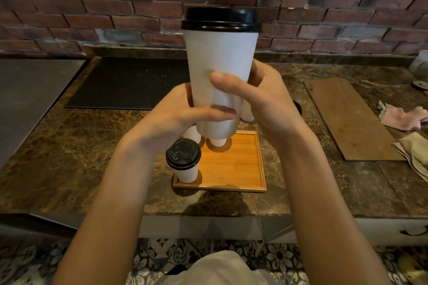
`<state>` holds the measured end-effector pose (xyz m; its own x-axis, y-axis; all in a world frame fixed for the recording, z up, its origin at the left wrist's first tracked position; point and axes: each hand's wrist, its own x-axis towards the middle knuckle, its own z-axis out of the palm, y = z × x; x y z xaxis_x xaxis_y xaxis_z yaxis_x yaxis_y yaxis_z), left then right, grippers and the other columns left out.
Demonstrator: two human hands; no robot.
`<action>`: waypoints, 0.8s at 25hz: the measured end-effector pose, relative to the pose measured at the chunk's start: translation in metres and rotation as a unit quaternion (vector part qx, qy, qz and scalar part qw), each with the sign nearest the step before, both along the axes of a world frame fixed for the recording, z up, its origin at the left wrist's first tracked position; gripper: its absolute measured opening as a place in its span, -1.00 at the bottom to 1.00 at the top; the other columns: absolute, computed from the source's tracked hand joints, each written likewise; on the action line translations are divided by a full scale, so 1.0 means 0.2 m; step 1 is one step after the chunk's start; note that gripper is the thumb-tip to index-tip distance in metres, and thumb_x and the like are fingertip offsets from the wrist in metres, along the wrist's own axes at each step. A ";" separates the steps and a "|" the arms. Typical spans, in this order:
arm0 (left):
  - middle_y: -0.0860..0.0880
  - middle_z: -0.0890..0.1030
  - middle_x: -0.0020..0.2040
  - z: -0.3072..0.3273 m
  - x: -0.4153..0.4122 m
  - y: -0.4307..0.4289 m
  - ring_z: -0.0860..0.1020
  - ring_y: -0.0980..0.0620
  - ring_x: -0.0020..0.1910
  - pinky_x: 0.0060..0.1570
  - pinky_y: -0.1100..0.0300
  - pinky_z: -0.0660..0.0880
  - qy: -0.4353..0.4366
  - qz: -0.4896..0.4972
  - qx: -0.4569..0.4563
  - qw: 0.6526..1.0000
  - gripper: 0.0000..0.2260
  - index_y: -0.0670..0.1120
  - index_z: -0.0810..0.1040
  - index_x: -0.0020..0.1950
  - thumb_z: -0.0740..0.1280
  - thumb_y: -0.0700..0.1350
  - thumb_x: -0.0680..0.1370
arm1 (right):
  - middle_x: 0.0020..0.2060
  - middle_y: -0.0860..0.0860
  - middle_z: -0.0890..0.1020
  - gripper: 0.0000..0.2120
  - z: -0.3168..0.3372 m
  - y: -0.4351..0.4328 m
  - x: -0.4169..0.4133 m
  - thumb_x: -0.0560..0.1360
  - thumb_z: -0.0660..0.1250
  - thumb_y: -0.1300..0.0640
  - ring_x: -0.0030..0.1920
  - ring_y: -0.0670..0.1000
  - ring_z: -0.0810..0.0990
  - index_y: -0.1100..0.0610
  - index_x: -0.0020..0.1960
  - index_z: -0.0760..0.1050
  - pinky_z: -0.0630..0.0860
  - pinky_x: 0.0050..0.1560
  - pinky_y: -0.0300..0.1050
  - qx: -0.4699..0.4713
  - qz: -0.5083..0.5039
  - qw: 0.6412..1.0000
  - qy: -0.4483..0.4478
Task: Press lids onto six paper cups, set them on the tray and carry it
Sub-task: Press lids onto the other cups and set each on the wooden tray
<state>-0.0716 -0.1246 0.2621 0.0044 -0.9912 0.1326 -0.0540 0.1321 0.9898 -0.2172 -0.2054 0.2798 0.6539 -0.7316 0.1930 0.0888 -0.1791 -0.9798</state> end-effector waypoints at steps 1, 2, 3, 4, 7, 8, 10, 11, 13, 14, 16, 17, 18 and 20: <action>0.08 0.63 0.08 0.00 0.00 0.00 0.58 0.07 0.14 0.02 0.26 0.54 0.005 -0.004 0.002 1.000 -0.55 0.15 0.50 0.19 0.48 -0.04 0.33 | 0.00 -0.11 0.68 -0.56 -0.01 -0.01 -0.01 0.38 0.47 0.02 0.07 -0.07 0.66 0.06 0.23 0.51 0.59 -0.04 -0.21 0.003 0.015 1.000 0.001; 0.08 0.63 0.09 -0.01 0.00 0.00 0.57 0.07 0.15 0.04 0.24 0.54 0.008 -0.006 0.003 1.000 -0.54 0.16 0.50 0.19 0.48 -0.03 0.32 | 0.03 -0.08 0.67 -0.56 -0.01 -0.01 -0.01 0.39 0.46 0.03 0.10 -0.04 0.65 0.06 0.23 0.51 0.60 -0.01 -0.17 0.007 0.027 1.000 0.002; 0.08 0.62 0.09 -0.02 0.00 0.01 0.57 0.06 0.15 0.05 0.23 0.54 0.007 -0.006 0.001 1.000 -0.53 0.16 0.50 0.19 0.49 -0.03 0.31 | 0.06 -0.04 0.66 -0.56 -0.02 -0.02 -0.01 0.39 0.44 0.04 0.12 -0.01 0.65 0.07 0.24 0.50 0.61 0.03 -0.11 0.013 0.037 0.999 0.002; 0.08 0.62 0.09 -0.02 0.00 0.01 0.57 0.06 0.15 0.06 0.22 0.55 0.003 -0.005 -0.002 1.000 -0.53 0.15 0.50 0.19 0.49 -0.02 0.31 | 0.09 0.00 0.65 -0.55 -0.03 -0.02 -0.02 0.39 0.43 0.04 0.14 0.02 0.64 0.08 0.25 0.50 0.61 0.07 -0.06 0.020 0.044 0.999 0.004; 0.11 0.63 0.06 -0.03 -0.01 0.00 0.58 0.08 0.12 0.00 0.26 0.55 -0.003 0.015 -0.006 1.000 -0.56 0.14 0.52 0.17 0.49 0.00 0.32 | 0.10 0.01 0.63 -0.51 -0.03 -0.02 -0.02 0.38 0.43 0.01 0.13 -0.01 0.63 0.08 0.28 0.47 0.62 0.08 -0.06 0.024 0.045 0.998 0.024; 0.10 0.64 0.05 -0.04 -0.01 0.00 0.59 0.08 0.11 -0.02 0.26 0.55 -0.008 0.029 -0.006 1.000 -0.55 0.11 0.52 0.18 0.49 0.00 0.31 | 0.08 -0.02 0.63 -0.50 -0.02 -0.01 -0.02 0.38 0.44 -0.01 0.10 -0.05 0.64 0.08 0.28 0.47 0.62 0.03 -0.13 0.012 0.036 0.999 0.036; 0.07 0.64 0.05 -0.05 -0.02 -0.01 0.60 0.07 0.09 -0.04 0.27 0.55 -0.026 0.057 -0.007 0.998 -0.52 0.04 0.52 0.20 0.51 0.00 0.30 | 0.08 -0.03 0.63 -0.44 -0.01 0.00 -0.01 0.37 0.51 -0.03 0.06 -0.09 0.65 0.08 0.30 0.45 0.62 -0.03 -0.19 -0.019 0.006 0.998 0.061; 0.07 0.64 0.05 -0.05 -0.02 -0.02 0.60 0.08 0.08 -0.05 0.29 0.55 -0.038 0.072 -0.006 0.997 -0.50 0.03 0.52 0.20 0.52 0.00 0.29 | 0.10 -0.02 0.62 -0.41 0.00 0.00 0.00 0.38 0.53 -0.03 0.07 -0.08 0.64 0.09 0.32 0.44 0.64 -0.01 -0.16 -0.028 -0.009 0.997 0.069; 0.14 0.64 0.00 -0.06 -0.03 -0.03 0.61 0.16 0.03 -0.11 0.38 0.54 -0.056 0.107 -0.001 0.993 -0.51 0.09 0.51 0.15 0.56 0.00 0.26 | 0.14 -0.02 0.59 -0.37 0.00 0.01 0.01 0.38 0.55 -0.04 0.12 -0.06 0.61 0.08 0.35 0.40 0.64 0.04 -0.11 -0.036 -0.037 0.995 0.080; 0.17 0.64 -0.02 -0.06 -0.03 -0.03 0.61 0.20 0.00 -0.14 0.42 0.52 -0.062 0.124 -0.001 0.990 -0.53 0.13 0.50 0.11 0.56 0.00 0.26 | 0.14 -0.03 0.58 -0.34 0.00 0.01 0.02 0.37 0.55 -0.05 0.12 -0.07 0.60 0.07 0.36 0.38 0.64 0.04 -0.12 -0.039 -0.050 0.995 0.083; 0.18 0.63 -0.04 -0.07 -0.03 -0.04 0.59 0.28 -0.03 -0.20 0.47 0.50 -0.077 0.148 0.001 0.986 -0.58 0.19 0.48 0.07 0.55 -0.03 0.30 | 0.11 -0.07 0.56 -0.32 -0.01 0.01 0.04 0.35 0.56 -0.06 0.09 -0.10 0.59 0.06 0.36 0.35 0.64 -0.03 -0.21 -0.036 -0.066 0.994 0.085; 0.17 0.62 -0.04 -0.08 -0.04 -0.04 0.59 0.29 -0.03 -0.21 0.48 0.50 -0.083 0.155 0.004 0.984 -0.58 0.18 0.47 0.09 0.53 -0.06 0.32 | 0.09 -0.09 0.55 -0.32 -0.02 0.02 0.04 0.34 0.56 -0.06 0.07 -0.11 0.59 0.04 0.35 0.35 0.63 -0.08 -0.27 -0.031 -0.069 0.994 0.082; 0.15 0.61 -0.02 -0.08 -0.04 -0.04 0.58 0.30 -0.03 -0.22 0.49 0.49 -0.086 0.159 0.006 0.984 -0.58 0.16 0.47 0.11 0.52 -0.08 0.33 | 0.07 -0.11 0.55 -0.33 -0.03 0.02 0.05 0.33 0.56 -0.07 0.06 -0.13 0.58 0.03 0.34 0.35 0.61 -0.12 -0.33 -0.027 -0.071 0.994 0.079; 0.13 0.60 0.00 -0.09 -0.04 -0.04 0.58 0.30 -0.03 -0.22 0.50 0.49 -0.087 0.164 0.008 0.983 -0.56 0.11 0.46 0.15 0.51 -0.09 0.34 | 0.04 -0.15 0.55 -0.35 -0.04 0.02 0.05 0.32 0.57 -0.07 0.03 -0.14 0.59 0.00 0.30 0.36 0.58 -0.17 -0.41 -0.022 -0.075 0.994 0.071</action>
<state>-0.0797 -0.1329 0.2442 0.3030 -0.9421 0.1437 -0.2598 0.0634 0.9636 -0.2069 -0.2010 0.2710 0.5606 -0.8159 0.1416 -0.0803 -0.2238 -0.9713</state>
